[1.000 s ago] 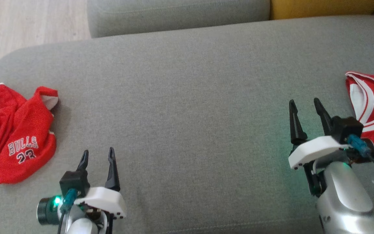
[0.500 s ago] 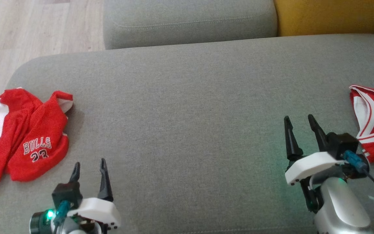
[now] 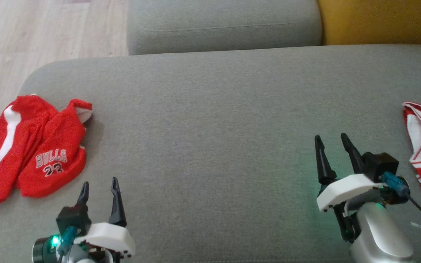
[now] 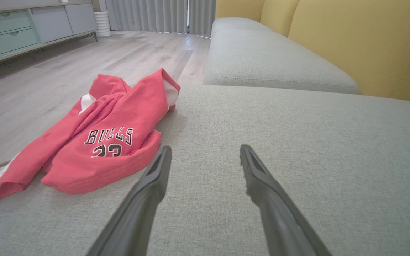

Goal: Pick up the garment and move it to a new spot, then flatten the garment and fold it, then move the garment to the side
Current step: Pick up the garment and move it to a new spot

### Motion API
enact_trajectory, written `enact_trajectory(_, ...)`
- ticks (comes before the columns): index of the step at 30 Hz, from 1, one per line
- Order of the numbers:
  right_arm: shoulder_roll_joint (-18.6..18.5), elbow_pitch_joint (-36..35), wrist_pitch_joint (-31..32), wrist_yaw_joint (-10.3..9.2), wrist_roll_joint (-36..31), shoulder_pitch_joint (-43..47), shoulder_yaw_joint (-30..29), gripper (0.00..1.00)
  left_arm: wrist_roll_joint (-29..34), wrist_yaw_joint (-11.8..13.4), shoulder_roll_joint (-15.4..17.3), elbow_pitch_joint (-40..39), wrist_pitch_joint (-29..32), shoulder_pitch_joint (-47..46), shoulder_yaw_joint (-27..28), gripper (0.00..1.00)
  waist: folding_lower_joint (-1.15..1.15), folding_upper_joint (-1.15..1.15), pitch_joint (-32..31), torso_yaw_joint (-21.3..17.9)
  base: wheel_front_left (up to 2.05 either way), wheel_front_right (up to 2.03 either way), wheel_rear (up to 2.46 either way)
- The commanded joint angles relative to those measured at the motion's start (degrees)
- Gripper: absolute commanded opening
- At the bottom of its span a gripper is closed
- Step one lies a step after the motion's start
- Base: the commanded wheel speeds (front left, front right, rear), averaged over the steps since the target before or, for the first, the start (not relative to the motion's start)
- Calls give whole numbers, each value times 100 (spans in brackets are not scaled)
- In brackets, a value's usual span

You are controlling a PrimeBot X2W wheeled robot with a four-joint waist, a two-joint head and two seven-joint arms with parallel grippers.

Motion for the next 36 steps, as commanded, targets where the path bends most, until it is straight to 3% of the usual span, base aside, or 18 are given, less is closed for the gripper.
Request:
enact_trajectory(1, 31, -144, -61, 36, 60, -64, 176, 100, 47, -39, 19, -210, -70, -198, 194, 100, 0, 0, 2, 82, 0, 0, 0)
enact_trajectory(11, 31, -86, -61, 36, 336, 57, 375, 100, 98, -97, 19, -338, -70, -202, 285, 100, 0, 0, -8, 955, 0, 0, 0)
enact_trajectory(22, 31, -205, -61, 36, 602, 94, 619, 100, 157, -29, 83, -357, -70, -67, 1109, 100, 0, 0, 70, 1983, 0, 0, 0)
enact_trajectory(36, 31, -230, -61, 36, 425, 34, 731, 100, 214, -75, 57, -351, -70, -44, 1555, 100, 0, 0, 179, 2719, 0, 0, 0)
